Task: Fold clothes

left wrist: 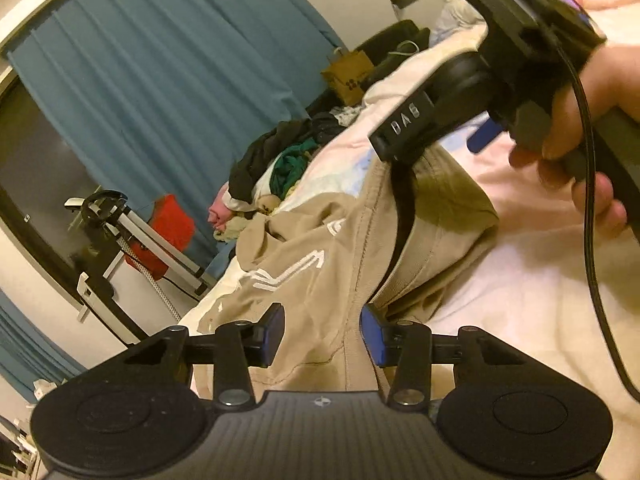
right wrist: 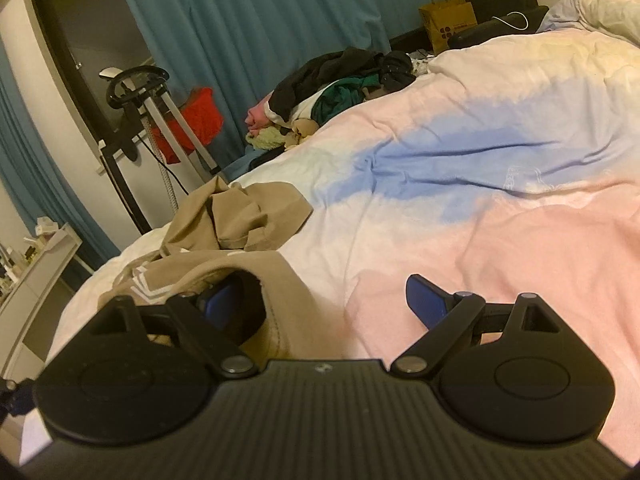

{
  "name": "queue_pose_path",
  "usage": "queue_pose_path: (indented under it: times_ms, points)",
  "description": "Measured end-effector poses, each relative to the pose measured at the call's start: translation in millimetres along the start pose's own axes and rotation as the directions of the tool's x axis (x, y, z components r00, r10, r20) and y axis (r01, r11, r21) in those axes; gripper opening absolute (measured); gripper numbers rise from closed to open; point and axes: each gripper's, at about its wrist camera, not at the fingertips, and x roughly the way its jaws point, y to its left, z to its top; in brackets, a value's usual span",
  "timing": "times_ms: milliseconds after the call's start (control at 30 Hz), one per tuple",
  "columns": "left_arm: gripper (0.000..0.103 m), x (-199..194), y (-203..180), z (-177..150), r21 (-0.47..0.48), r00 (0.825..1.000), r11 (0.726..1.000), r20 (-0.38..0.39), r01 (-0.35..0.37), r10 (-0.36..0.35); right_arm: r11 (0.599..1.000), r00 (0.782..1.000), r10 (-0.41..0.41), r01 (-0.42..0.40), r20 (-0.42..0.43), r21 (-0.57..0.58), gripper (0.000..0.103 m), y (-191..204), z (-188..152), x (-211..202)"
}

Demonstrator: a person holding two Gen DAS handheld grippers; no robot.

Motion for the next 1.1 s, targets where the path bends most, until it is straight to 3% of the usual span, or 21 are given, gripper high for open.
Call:
queue_pose_path:
  times_ms: [100, 167, 200, 433, 600, 700, 833, 1000, 1100]
  points:
    - [0.052, -7, 4, 3, -0.055, 0.999, 0.997, 0.03, 0.047, -0.046, 1.0, 1.0, 0.004, -0.004, 0.016, 0.016, 0.09, -3, 1, -3]
    - [0.07, -11, 3, 8, -0.076, 0.997, 0.996, 0.066, 0.043, -0.038, 0.999, 0.999, 0.017, -0.018, 0.031, 0.04, 0.09, -6, 3, -5]
    - [0.072, -11, 3, 11, -0.087, 0.996, 0.996, 0.082, 0.036, -0.029, 0.998, 0.999, 0.026, -0.028, 0.039, 0.052, 0.09, -7, 4, -6]
    - [0.071, 21, -7, 30, -0.11, 0.995, 0.992, 0.069, -0.061, 0.069, 0.996, 0.994, 0.056, -0.062, 0.088, 0.068, 0.09, -7, 6, -11]
    - [0.072, 22, 7, 35, -0.189, 0.992, 0.979, 0.084, -0.079, 0.096, 0.992, 0.985, 0.076, -0.09, 0.152, 0.086, 0.09, -8, 9, -17]
    - [0.073, 25, 1, 34, -0.142, 0.992, 0.985, 0.065, -0.099, 0.109, 0.991, 0.977, 0.104, -0.117, 0.186, 0.062, 0.09, -3, 9, -21]
    - [0.073, 25, -7, 28, -0.045, 0.998, 0.997, 0.007, -0.067, 0.068, 0.993, 0.977, 0.097, -0.108, 0.192, 0.045, 0.09, -1, 9, -21]
    - [0.073, 23, -10, 18, 0.041, 0.983, 0.982, -0.025, -0.183, 0.184, 0.992, 0.98, 0.077, -0.095, 0.185, 0.089, 0.09, -8, 10, -18]
    - [0.073, 11, 11, 19, -0.042, 0.963, 0.962, -0.002, -0.269, 0.27, 0.993, 0.983, 0.063, -0.079, 0.171, 0.093, 0.09, -9, 10, -16]
